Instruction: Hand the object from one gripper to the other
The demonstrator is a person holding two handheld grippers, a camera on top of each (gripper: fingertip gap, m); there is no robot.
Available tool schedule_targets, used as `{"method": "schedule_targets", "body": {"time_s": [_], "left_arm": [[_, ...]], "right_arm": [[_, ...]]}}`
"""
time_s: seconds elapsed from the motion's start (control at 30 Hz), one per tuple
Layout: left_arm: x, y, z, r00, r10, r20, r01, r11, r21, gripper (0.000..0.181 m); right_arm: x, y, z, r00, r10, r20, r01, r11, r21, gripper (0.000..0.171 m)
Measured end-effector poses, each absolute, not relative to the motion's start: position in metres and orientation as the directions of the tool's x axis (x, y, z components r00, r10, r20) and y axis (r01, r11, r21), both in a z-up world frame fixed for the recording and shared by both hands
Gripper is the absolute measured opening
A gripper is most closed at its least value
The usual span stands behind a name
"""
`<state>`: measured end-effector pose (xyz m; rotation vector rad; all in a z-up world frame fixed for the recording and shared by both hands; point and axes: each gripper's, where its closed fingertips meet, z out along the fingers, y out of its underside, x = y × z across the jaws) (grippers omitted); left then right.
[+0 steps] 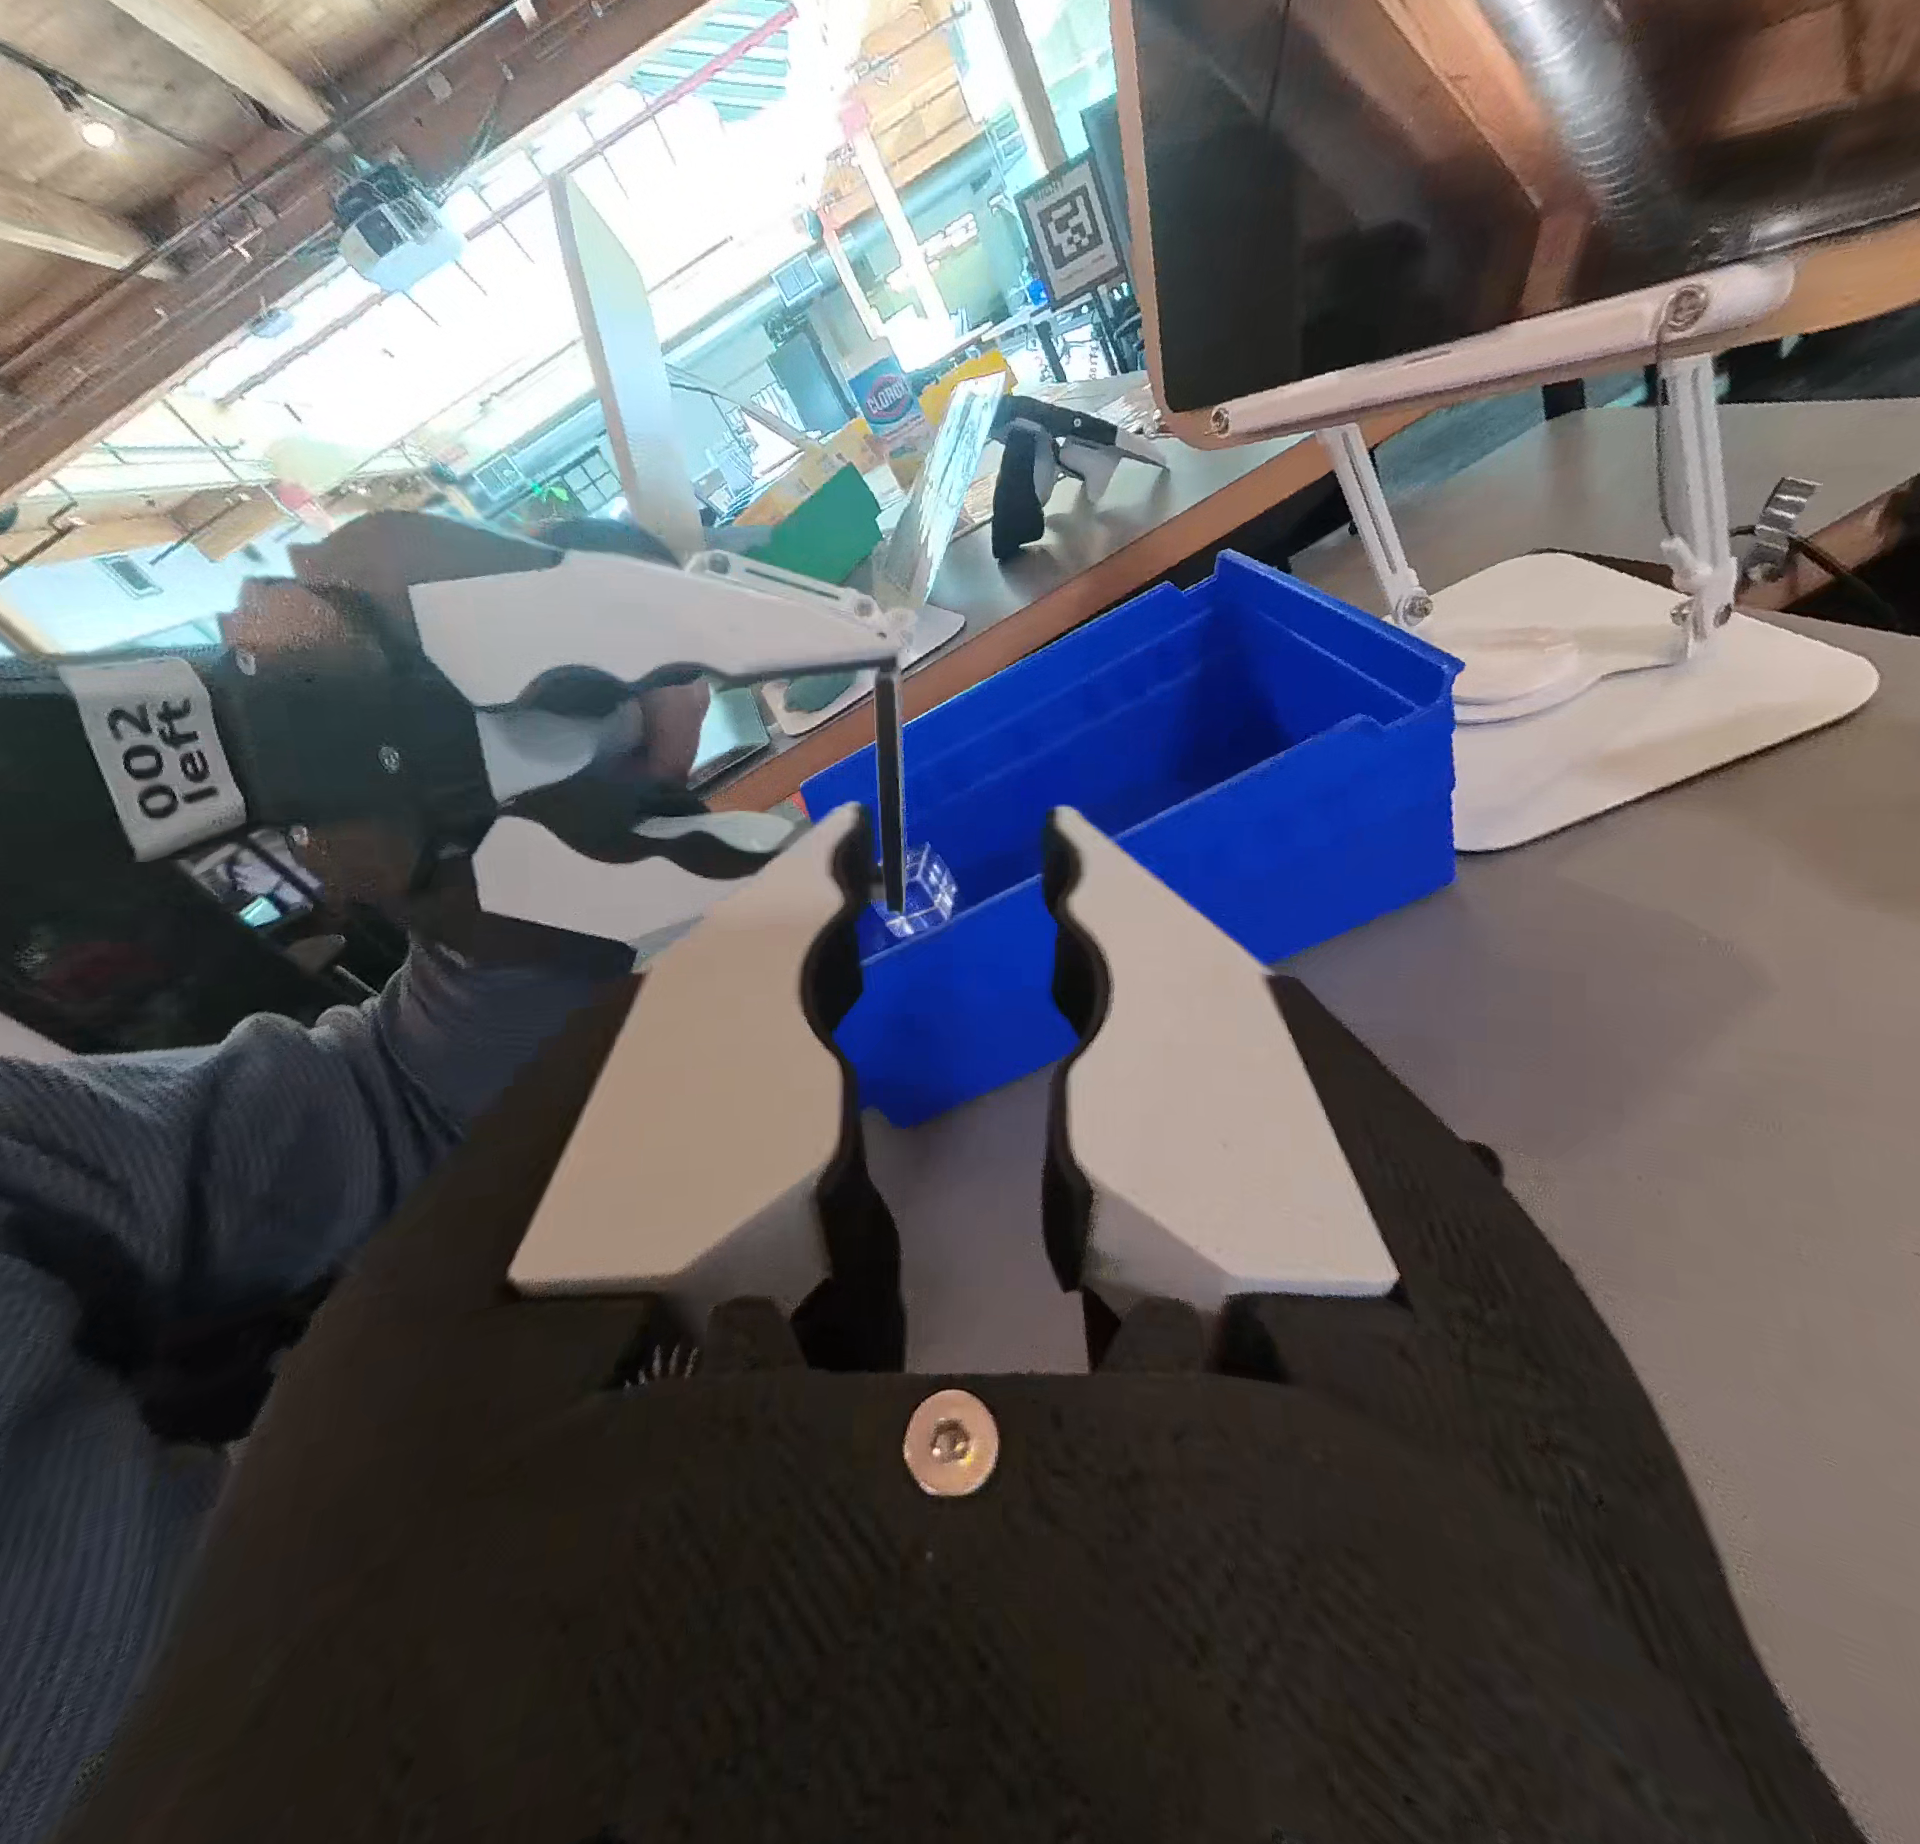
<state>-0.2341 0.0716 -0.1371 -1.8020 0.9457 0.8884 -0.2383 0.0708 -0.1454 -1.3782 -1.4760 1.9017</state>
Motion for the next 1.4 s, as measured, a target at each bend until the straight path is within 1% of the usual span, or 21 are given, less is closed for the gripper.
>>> {"method": "schedule_targets", "body": {"time_s": [0.07,0.13,0.2,0.23,0.3,0.37,0.4,0.5,0.57,0.67,0.73,0.8,0.93,0.97,1.03,1.1,1.13,1.23,1.3,1.33,1.4], "left_arm": [[-0.221,0.077,-0.141,0.442,-0.243,-0.864,-0.882,-0.296,-0.367,0.038],[-0.207,0.083,-0.149,0.499,-0.248,-0.831,-0.857,-0.286,-0.429,0.039],[-0.186,0.089,-0.160,0.644,-0.256,-0.721,-0.764,-0.271,-0.586,0.060],[-0.174,0.090,-0.165,0.723,-0.260,-0.641,-0.691,-0.265,-0.672,0.067],[-0.151,0.094,-0.171,0.851,-0.262,-0.455,-0.510,-0.204,-0.835,0.069],[-0.136,0.098,-0.180,0.928,-0.280,-0.244,-0.302,-0.185,-0.935,0.064],[-0.127,0.100,-0.187,0.944,-0.308,-0.121,-0.186,-0.192,-0.964,0.059],[-0.104,0.110,-0.211,0.900,-0.400,0.175,0.057,-0.290,-0.955,0.043],[-0.093,0.115,-0.219,0.835,-0.454,0.312,0.178,-0.314,-0.932,0.044],[-0.076,0.112,-0.214,0.621,-0.544,0.565,0.417,-0.381,-0.825,0.050],[-0.074,0.111,-0.210,0.524,-0.560,0.642,0.508,-0.400,-0.763,0.041],[-0.072,0.110,-0.216,0.508,-0.559,0.655,0.504,-0.424,-0.753,0.026],[-0.061,0.106,-0.224,0.466,-0.564,0.682,0.486,-0.481,-0.730,0.021],[-0.059,0.105,-0.225,0.450,-0.571,0.687,0.486,-0.489,-0.724,0.011],[-0.060,0.104,-0.224,0.437,-0.582,0.686,0.500,-0.476,-0.723,0.006],[-0.062,0.103,-0.224,0.466,-0.595,0.654,0.482,-0.449,-0.752,0.002],[-0.064,0.102,-0.224,0.493,-0.605,0.625,0.460,-0.429,-0.777,0.002],[-0.070,0.098,-0.220,0.598,-0.637,0.487,0.339,-0.350,-0.873,0.001],[-0.072,0.094,-0.223,0.678,-0.644,0.354,0.199,-0.303,-0.932,0.001],[-0.073,0.093,-0.225,0.712,-0.647,0.274,0.116,-0.277,-0.954,0.001],[-0.075,0.093,-0.231,0.772,-0.630,0.078,-0.076,-0.213,-0.974,0.001]], "right_arm": [[-0.223,0.068,-0.145,-0.493,0.736,-0.463,0.266,-0.380,-0.886,0.005],[-0.209,0.073,-0.151,-0.482,0.767,-0.423,0.253,-0.340,-0.906,0.001],[-0.192,0.088,-0.165,-0.432,0.852,-0.294,0.200,-0.228,-0.953,0.001],[-0.183,0.098,-0.173,-0.388,0.898,-0.206,0.171,-0.149,-0.974,0.001],[-0.162,0.119,-0.188,-0.269,0.958,0.096,0.075,0.120,-0.990,0.001],[-0.140,0.131,-0.202,-0.152,0.889,0.432,0.029,0.441,-0.897,0.001],[-0.129,0.132,-0.206,-0.105,0.797,0.594,0.011,0.598,-0.801,0.001],[-0.105,0.130,-0.211,0.051,0.388,0.920,0.001,0.921,-0.388,0.001],[-0.097,0.124,-0.212,0.126,0.172,0.977,0.016,0.984,-0.175,0.001],[-0.091,0.118,-0.214,0.176,-0.040,0.984,0.018,0.999,0.037,0.001],[-0.087,0.116,-0.216,0.192,-0.114,0.975,0.024,0.993,0.112,0.001],[-0.084,0.113,-0.220,0.197,-0.151,0.969,0.020,0.988,0.150,0.001],[-0.083,0.109,-0.219,0.220,-0.202,0.954,0.019,0.979,0.203,0.001],[-0.083,0.109,-0.217,0.229,-0.208,0.951,0.023,0.978,0.209,0.001],[-0.083,0.108,-0.216,0.237,-0.212,0.948,0.017,0.977,0.214,0.004],[-0.083,0.106,-0.217,0.200,-0.120,0.972,-0.041,0.991,0.131,0.018],[-0.083,0.107,-0.219,0.144,-0.014,0.989,-0.070,0.997,0.024,0.029],[-0.078,0.106,-0.218,-0.102,0.428,0.898,-0.160,0.884,-0.439,0.036],[-0.075,0.102,-0.216,-0.332,0.697,0.636,-0.110,0.641,-0.760,0.037],[-0.073,0.099,-0.211,-0.423,0.779,0.463,-0.067,0.482,-0.873,0.037],[-0.072,0.097,-0.207,-0.540,0.834,0.115,0.088,0.192,-0.977,0.037]]}}
